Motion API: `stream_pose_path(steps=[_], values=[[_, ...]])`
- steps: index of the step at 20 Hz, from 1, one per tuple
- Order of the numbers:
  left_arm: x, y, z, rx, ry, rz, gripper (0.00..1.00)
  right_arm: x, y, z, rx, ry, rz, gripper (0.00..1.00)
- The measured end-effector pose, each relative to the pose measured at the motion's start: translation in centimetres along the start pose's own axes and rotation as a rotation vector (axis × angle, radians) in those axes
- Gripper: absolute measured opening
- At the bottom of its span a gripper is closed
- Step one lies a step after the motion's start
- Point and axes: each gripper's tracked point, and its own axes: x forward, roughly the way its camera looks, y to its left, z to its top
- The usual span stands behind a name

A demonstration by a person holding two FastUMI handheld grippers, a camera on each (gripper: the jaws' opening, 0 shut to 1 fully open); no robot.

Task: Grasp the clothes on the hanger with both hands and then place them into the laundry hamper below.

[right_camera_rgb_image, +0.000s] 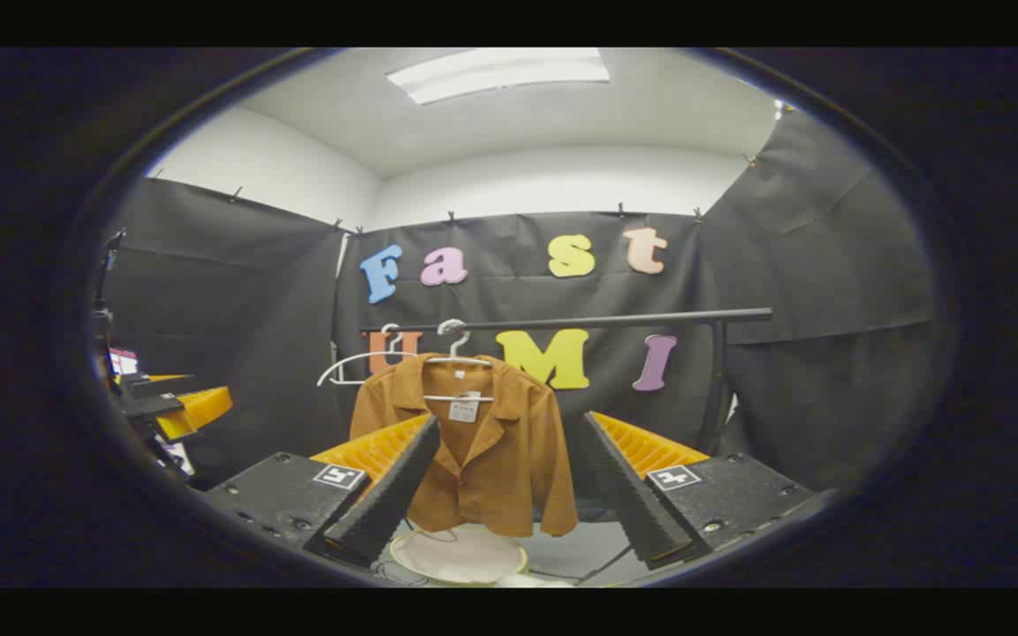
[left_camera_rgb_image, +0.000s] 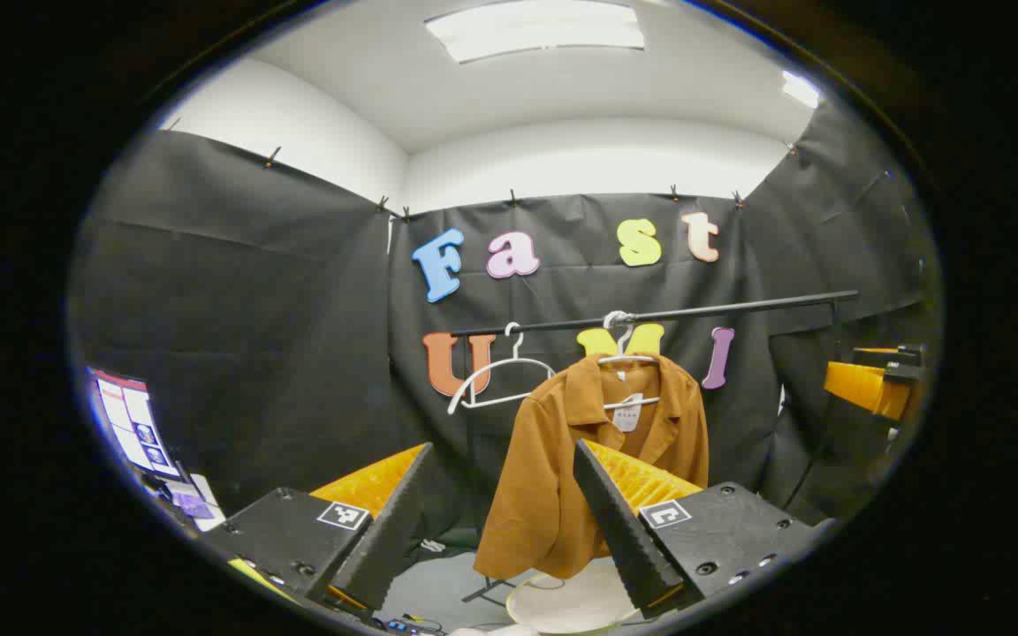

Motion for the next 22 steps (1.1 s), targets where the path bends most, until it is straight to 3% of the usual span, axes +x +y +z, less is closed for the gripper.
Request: stream_pose_path(steps=[13, 18, 22], values=[[-0.8, -0.5, 1.0, -0.003, -0.043, -0.089, 1.00, -0.5, 0.9, -1.1, -0.022, 0.021, -0.040, 1.00], [1.0, -1.8, 0.4, 0.034, -0.053, -0.079, 0.97, 1.7, 0.2, -3.5, -0.023, 0.067, -0.039, 1.00], [3.8, -4.1, -1.2, 0.038, -0.032, -0.071, 1.00, 5.5, -0.9, -5.9, -0.024, 0.090, -0.011, 1.00]])
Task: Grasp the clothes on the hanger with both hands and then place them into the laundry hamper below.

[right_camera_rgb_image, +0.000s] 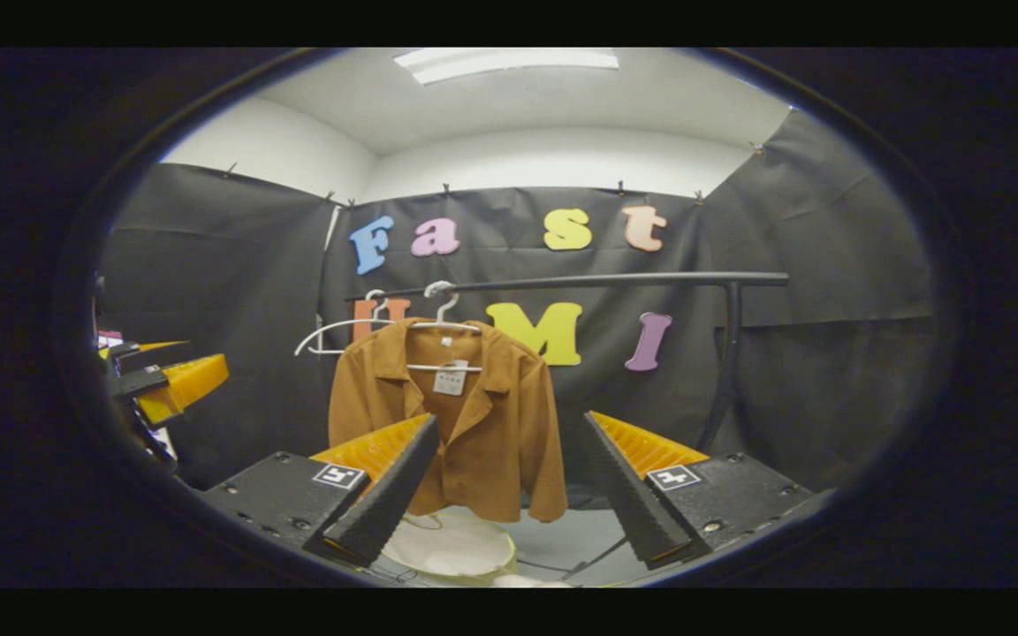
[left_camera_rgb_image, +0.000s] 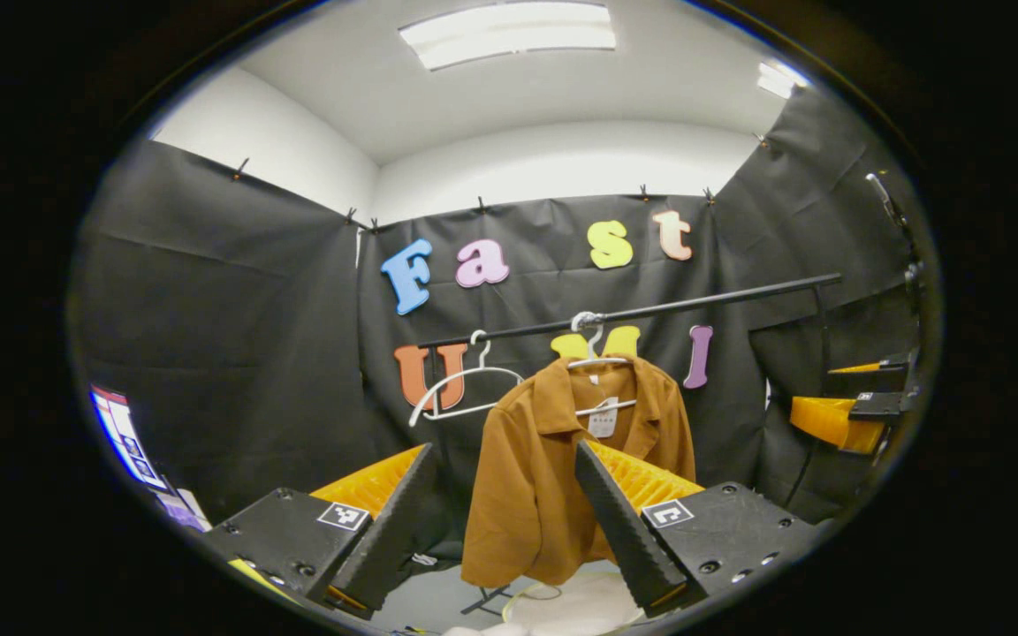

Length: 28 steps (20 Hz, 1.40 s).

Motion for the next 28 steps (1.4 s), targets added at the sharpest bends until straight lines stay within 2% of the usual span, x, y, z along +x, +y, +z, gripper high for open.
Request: stream_pose_path(steps=[6, 16, 21, 24, 28], values=[[6.2, -4.0, -2.9, 0.005, 0.022, -0.001, 0.98, 8.9, -0.4, -2.5, 0.021, 0.026, 0.075, 1.00], [18.5, -8.9, -7.3, -0.062, 0.045, 0.000, 0.97, 23.5, 1.1, -5.1, 0.044, 0.072, 0.243, 1.00], [23.7, -8.4, -9.7, -0.050, 0.097, 0.043, 0.98, 28.2, 2.1, -5.4, 0.050, 0.087, 0.283, 1.00], [25.5, -7.3, -10.0, -0.054, 0.089, 0.088, 0.99, 30.1, 2.7, -5.9, 0.067, 0.107, 0.300, 1.00], [27.0, -6.3, -11.2, -0.073, 0.114, 0.137, 0.98, 32.4, 3.3, -6.2, 0.067, 0.119, 0.283, 1.00]])
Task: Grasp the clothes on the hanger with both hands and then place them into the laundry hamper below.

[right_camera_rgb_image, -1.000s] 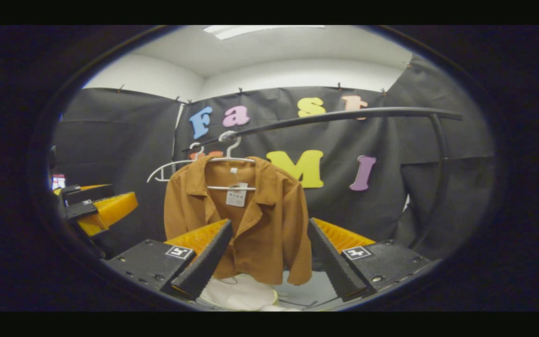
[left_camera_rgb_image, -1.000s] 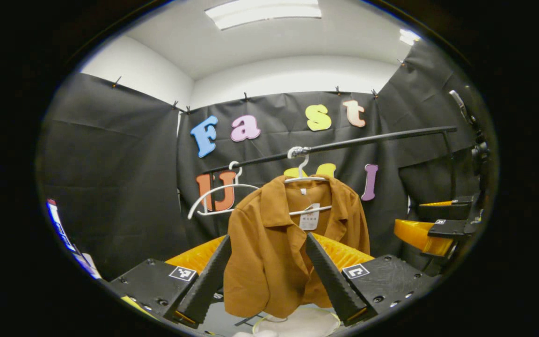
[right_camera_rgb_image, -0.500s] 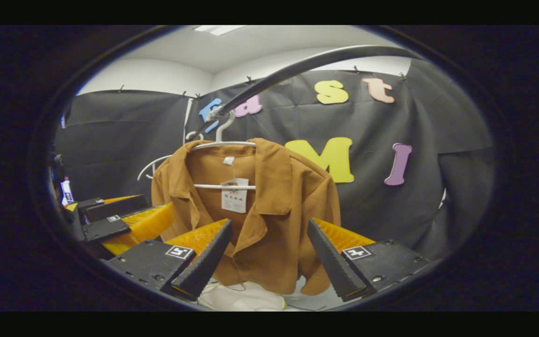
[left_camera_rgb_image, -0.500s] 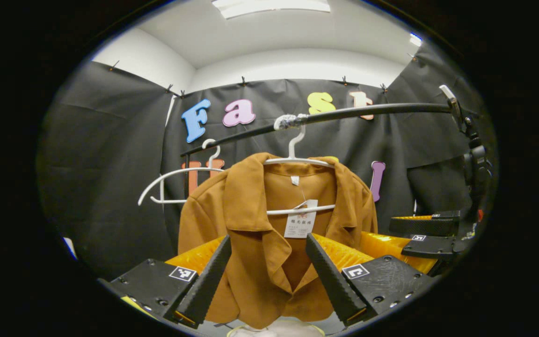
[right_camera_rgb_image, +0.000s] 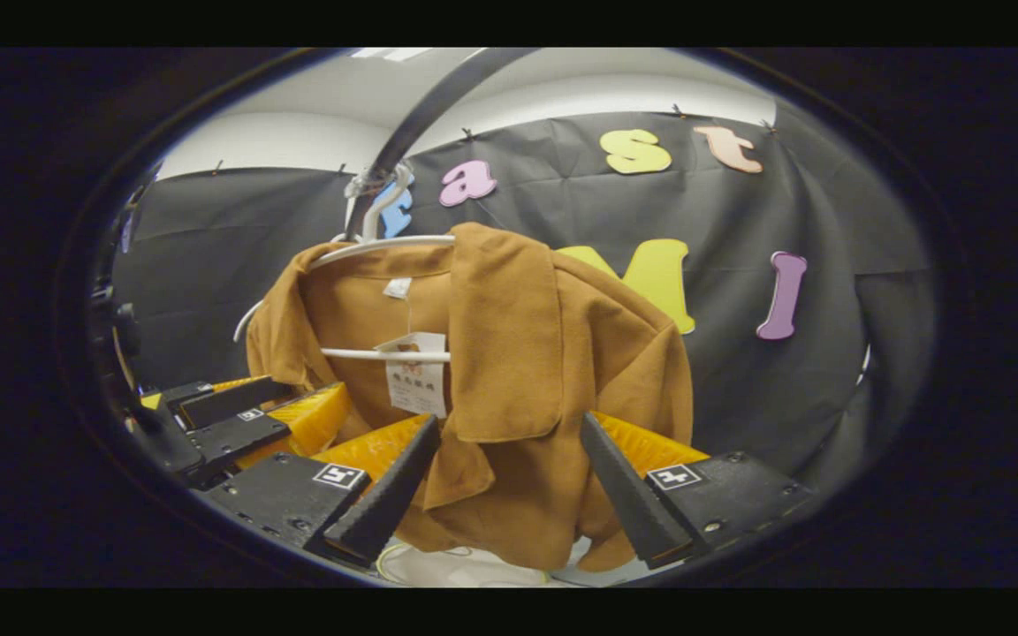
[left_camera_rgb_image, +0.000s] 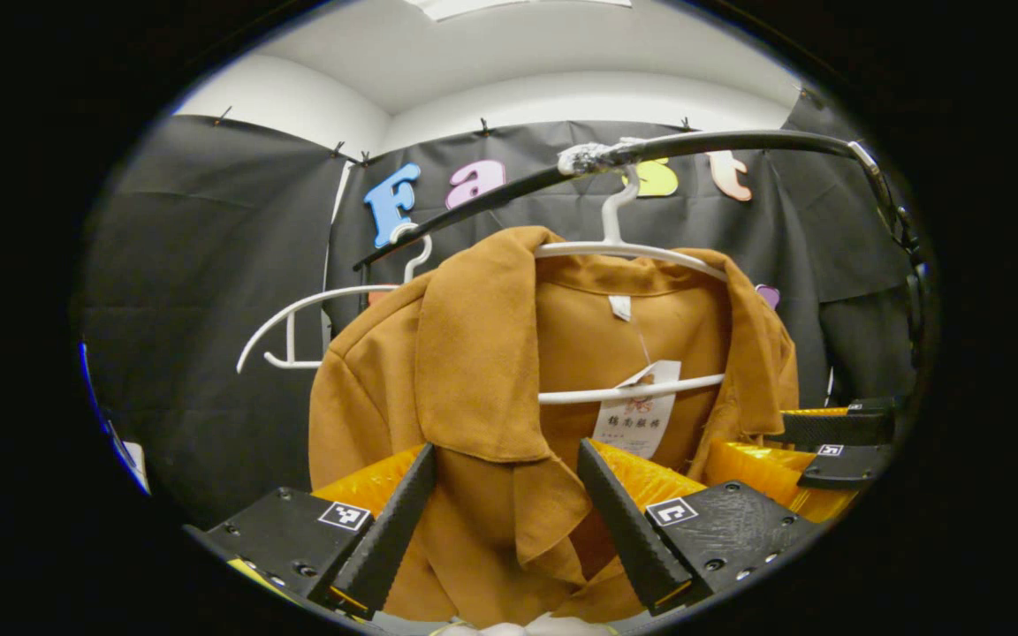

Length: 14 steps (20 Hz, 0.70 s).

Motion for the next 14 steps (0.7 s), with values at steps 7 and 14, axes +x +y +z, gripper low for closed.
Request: stream_pose_path(steps=[7, 14], values=[[1.3, 1.1, -0.3, 0.030, 0.006, 0.065, 0.90, 3.1, -0.1, -0.4, 0.015, -0.001, -0.017, 0.88], [1.4, 1.6, -2.2, 0.026, 0.074, 0.050, 0.50, 3.6, -0.9, -0.7, 0.035, -0.004, 0.046, 0.25]])
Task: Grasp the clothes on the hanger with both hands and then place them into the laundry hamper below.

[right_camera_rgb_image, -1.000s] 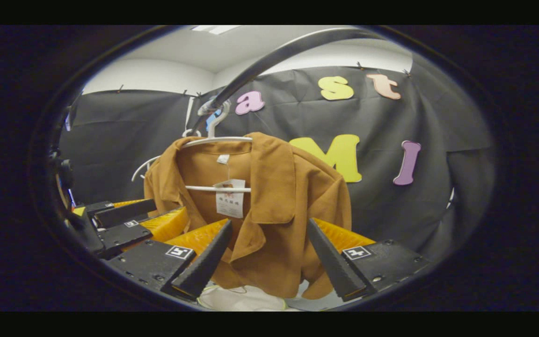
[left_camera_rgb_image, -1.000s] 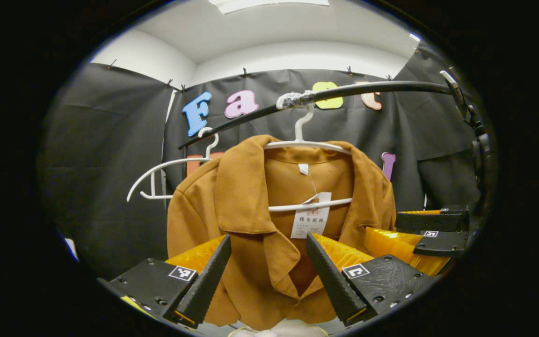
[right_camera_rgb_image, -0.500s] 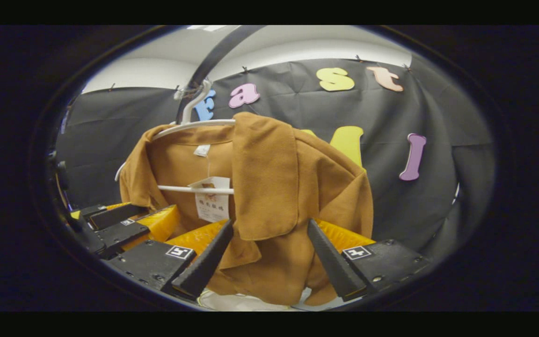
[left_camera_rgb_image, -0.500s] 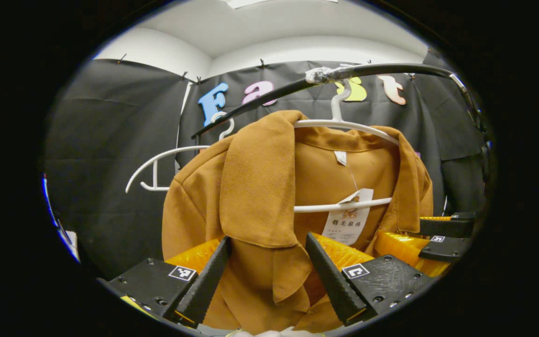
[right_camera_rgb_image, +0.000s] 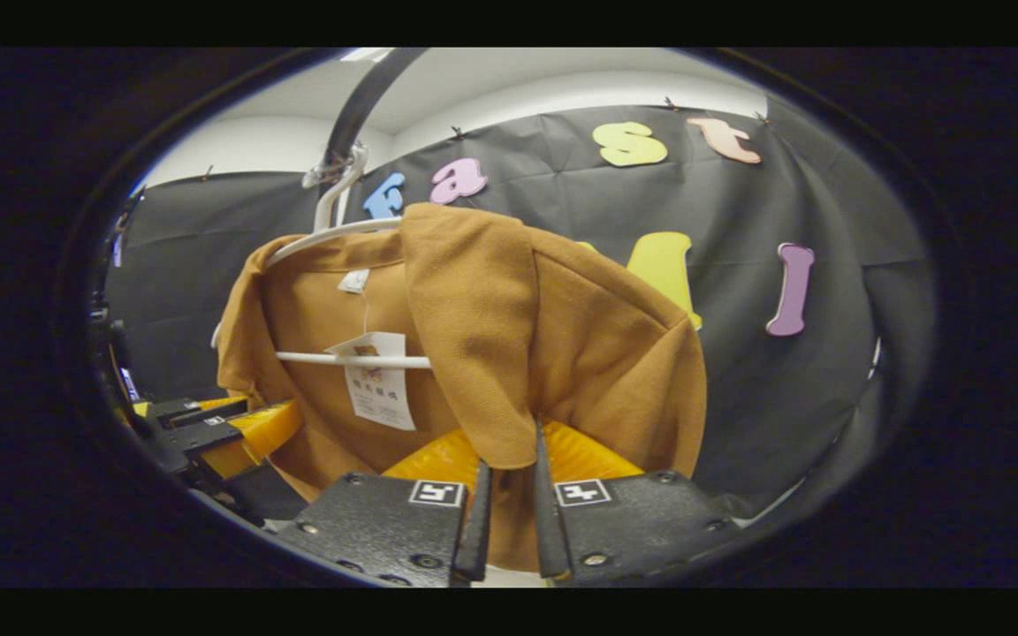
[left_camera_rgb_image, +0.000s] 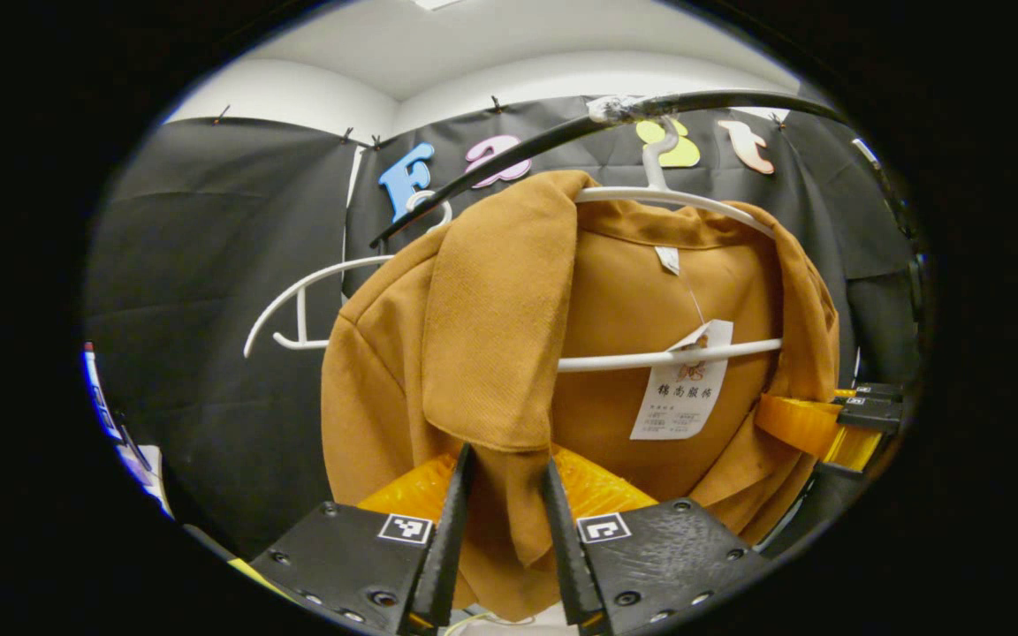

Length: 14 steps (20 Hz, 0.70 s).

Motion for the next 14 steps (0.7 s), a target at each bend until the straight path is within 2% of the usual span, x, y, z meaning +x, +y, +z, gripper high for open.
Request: stream_pose_path(steps=[1, 3, 4, 5, 7, 8, 10, 11, 12, 14], values=[[0.0, -0.1, -0.2, -0.002, 0.003, -0.007, 0.41, 0.0, 0.0, -0.1, 0.007, 0.009, 0.025, 0.19], [0.2, -0.6, -0.7, 0.002, 0.021, -0.038, 0.20, -0.3, -0.3, 0.0, 0.030, 0.021, 0.059, 0.14], [0.1, -0.9, -0.7, 0.010, 0.021, -0.061, 0.21, -0.2, -0.4, 0.0, 0.046, 0.028, 0.085, 0.13], [0.1, -0.1, -0.8, 0.025, 0.030, -0.026, 0.22, -0.1, -0.4, -0.2, 0.061, 0.035, 0.105, 0.10], [0.2, -0.3, -0.8, 0.007, 0.034, -0.040, 0.02, -0.1, -0.4, 0.3, 0.087, 0.048, 0.152, 0.08], [0.2, -0.4, -0.8, -0.010, 0.039, -0.054, 0.06, 0.0, -0.3, 0.2, 0.100, 0.054, 0.183, 0.07], [-0.5, 0.3, -0.7, -0.031, 0.048, -0.048, 0.03, -0.3, -0.3, 0.0, 0.122, 0.069, 0.218, 0.05], [-0.1, 0.0, -0.6, -0.043, 0.047, -0.067, 0.00, -0.3, -0.4, -0.1, 0.133, 0.076, 0.233, 0.05], [0.0, -0.1, -0.5, -0.047, 0.044, -0.076, 0.03, -0.4, -0.3, 0.0, 0.149, 0.078, 0.255, 0.04], [0.0, 0.2, -0.6, -0.054, 0.052, -0.082, 0.00, -0.5, 0.0, 0.1, 0.195, 0.090, 0.299, 0.04]])
